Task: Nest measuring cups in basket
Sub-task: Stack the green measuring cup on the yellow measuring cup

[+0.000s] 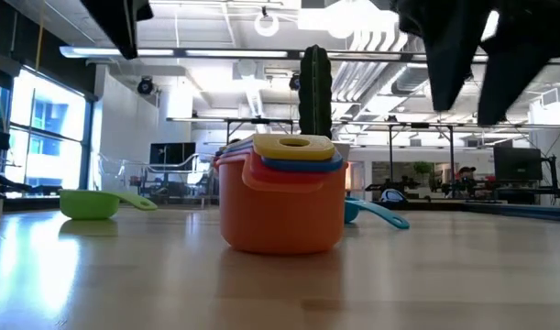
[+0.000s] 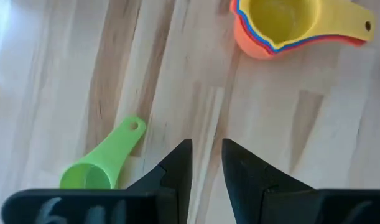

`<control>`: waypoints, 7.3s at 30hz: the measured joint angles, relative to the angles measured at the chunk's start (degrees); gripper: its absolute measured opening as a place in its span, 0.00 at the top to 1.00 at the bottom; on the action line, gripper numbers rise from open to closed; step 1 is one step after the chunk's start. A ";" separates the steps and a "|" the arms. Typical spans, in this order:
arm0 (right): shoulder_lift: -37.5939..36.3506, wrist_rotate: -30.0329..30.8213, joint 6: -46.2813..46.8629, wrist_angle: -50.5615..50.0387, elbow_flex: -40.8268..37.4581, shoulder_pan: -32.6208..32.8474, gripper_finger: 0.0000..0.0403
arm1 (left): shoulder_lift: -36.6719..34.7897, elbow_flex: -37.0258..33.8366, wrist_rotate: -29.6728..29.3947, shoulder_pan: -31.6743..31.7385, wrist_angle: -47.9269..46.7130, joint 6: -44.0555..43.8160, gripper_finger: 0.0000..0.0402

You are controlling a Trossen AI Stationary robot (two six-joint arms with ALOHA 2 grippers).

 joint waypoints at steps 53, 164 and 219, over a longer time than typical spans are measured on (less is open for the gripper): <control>-0.07 0.56 -58.16 -21.39 28.42 -26.10 0.64 | -15.05 -34.32 5.18 14.25 15.19 25.67 0.81; -0.04 8.80 -45.87 -21.04 28.33 -33.32 0.64 | 17.31 0.93 10.52 3.19 33.04 75.61 0.98; -0.04 0.79 -45.84 -20.74 28.35 -30.01 0.64 | 19.34 0.89 2.59 3.64 28.48 65.04 0.83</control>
